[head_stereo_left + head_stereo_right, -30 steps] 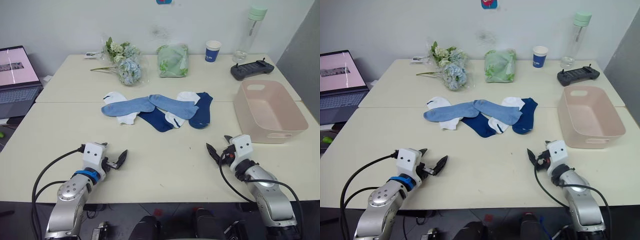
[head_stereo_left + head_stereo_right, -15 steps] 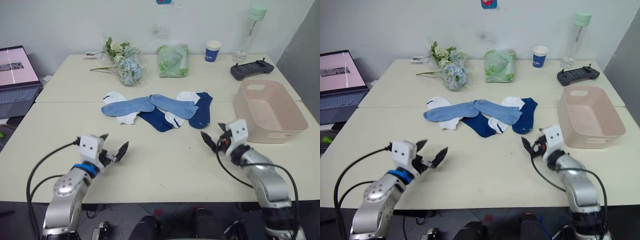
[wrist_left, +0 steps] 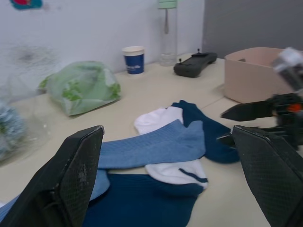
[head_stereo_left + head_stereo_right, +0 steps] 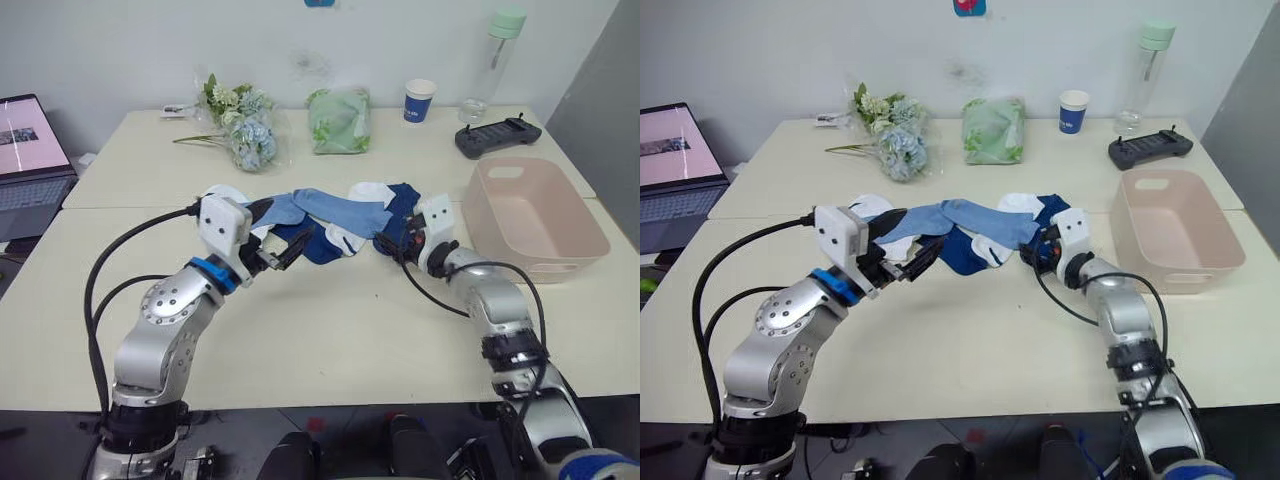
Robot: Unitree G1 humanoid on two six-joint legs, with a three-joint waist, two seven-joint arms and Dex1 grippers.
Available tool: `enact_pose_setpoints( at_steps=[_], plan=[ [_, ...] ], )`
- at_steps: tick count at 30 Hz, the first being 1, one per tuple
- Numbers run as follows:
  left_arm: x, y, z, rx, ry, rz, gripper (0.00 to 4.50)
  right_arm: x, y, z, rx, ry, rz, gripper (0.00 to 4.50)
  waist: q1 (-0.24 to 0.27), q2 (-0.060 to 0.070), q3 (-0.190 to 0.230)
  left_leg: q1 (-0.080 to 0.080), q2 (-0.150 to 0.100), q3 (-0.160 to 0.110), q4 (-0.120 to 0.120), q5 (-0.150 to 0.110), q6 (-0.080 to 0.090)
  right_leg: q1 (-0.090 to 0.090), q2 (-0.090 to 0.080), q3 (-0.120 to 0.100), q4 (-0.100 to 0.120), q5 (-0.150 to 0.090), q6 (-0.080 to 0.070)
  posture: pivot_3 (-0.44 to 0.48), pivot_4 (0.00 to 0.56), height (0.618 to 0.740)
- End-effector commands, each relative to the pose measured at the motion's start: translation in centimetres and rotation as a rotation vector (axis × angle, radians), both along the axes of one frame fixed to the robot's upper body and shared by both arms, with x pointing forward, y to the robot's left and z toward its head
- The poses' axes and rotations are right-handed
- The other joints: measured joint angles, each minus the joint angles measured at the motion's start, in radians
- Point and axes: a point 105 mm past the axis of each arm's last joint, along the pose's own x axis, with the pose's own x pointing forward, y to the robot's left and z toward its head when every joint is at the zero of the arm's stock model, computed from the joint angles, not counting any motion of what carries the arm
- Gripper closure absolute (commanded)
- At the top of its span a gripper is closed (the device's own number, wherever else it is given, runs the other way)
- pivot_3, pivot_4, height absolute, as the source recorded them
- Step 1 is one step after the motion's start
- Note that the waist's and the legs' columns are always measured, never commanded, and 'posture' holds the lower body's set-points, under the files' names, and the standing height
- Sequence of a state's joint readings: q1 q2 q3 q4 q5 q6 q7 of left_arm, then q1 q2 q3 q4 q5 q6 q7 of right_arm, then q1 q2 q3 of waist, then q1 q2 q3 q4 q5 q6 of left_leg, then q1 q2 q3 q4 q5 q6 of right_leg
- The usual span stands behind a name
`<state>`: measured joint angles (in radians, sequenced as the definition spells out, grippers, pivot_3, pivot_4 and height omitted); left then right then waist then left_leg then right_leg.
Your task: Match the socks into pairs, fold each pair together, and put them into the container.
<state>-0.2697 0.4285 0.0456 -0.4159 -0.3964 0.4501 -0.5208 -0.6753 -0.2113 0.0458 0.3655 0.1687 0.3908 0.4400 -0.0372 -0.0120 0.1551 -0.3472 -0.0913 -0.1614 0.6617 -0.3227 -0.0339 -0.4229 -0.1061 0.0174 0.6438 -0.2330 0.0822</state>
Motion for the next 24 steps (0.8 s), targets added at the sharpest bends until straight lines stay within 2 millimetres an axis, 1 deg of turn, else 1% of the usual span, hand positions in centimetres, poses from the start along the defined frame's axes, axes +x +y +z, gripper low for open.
enact_pose_setpoints(
  at_steps=[1, 4, 6, 8, 11, 15, 19, 24],
  plan=[
    [-0.5, -0.7, 0.7, 0.018, -0.040, -0.033, 0.00, 0.7, 1.0, 1.0, 0.011, -0.034, 0.021, 0.04, 0.002, 0.000, 0.000, 0.000, 0.000, 0.000, 0.000, 0.000, 0.000, 0.000, 0.000, 0.000, 0.000, 0.000, 0.000, 0.000, 0.150, 0.740],
    [-0.4, -0.7, 1.1, -0.019, -0.045, -0.011, 0.00, 1.4, 1.6, 0.4, 0.014, -0.017, 0.030, 0.04, 0.004, 0.000, 0.000, -0.001, 0.000, -0.001, 0.000, 0.000, 0.000, 0.000, 0.000, 0.000, -0.001, 0.000, 0.000, 0.000, 0.150, 0.740],
    [-0.4, -0.5, 1.2, -0.031, -0.048, 0.008, 0.00, 2.1, 1.5, -0.4, 0.010, 0.005, -0.002, 0.04, 0.004, 0.000, 0.000, -0.001, 0.000, -0.001, 0.000, 0.000, 0.000, 0.000, 0.000, 0.000, -0.001, 0.000, 0.000, 0.000, 0.150, 0.740],
    [-0.6, 0.0, 0.9, -0.023, -0.043, 0.025, 0.00, 2.7, 1.1, -0.2, 0.006, -0.005, -0.035, 0.04, 0.004, 0.000, 0.000, -0.001, 0.000, 0.000, 0.001, 0.000, 0.000, 0.000, 0.000, 0.000, 0.000, 0.000, 0.000, 0.000, 0.150, 0.740],
    [-0.9, 0.4, 0.7, -0.021, -0.039, 0.043, 0.00, 3.2, 0.6, 0.6, 0.028, -0.036, -0.062, 0.04, 0.003, 0.000, 0.000, -0.001, 0.000, 0.000, 0.000, 0.000, 0.000, -0.001, 0.000, 0.000, -0.001, 0.000, 0.000, 0.000, 0.150, 0.740],
    [-1.2, 0.7, 0.2, -0.019, -0.027, 0.055, 0.00, 3.2, 0.1, 1.3, 0.041, -0.075, -0.057, 0.04, 0.003, 0.000, 0.000, -0.001, 0.000, 0.000, 0.000, 0.000, 0.000, -0.001, 0.000, 0.000, 0.000, 0.000, 0.000, 0.000, 0.150, 0.740],
    [-1.0, 0.6, 0.3, -0.015, -0.033, 0.062, 0.00, 3.4, -0.7, 0.8, 0.039, -0.053, -0.100, 0.04, 0.004, 0.000, 0.000, -0.001, 0.000, 0.000, 0.000, 0.000, 0.000, -0.001, 0.000, 0.000, 0.000, 0.000, 0.000, 0.000, 0.150, 0.740],
    [-0.7, 0.5, 0.4, -0.012, -0.037, 0.054, 0.00, 3.5, -0.2, -0.1, 0.045, 0.003, -0.085, 0.04, 0.003, 0.000, 0.000, -0.001, 0.000, 0.000, 0.000, 0.000, 0.000, -0.001, 0.000, 0.001, 0.000, 0.000, 0.000, 0.000, 0.150, 0.740]
  ],
)
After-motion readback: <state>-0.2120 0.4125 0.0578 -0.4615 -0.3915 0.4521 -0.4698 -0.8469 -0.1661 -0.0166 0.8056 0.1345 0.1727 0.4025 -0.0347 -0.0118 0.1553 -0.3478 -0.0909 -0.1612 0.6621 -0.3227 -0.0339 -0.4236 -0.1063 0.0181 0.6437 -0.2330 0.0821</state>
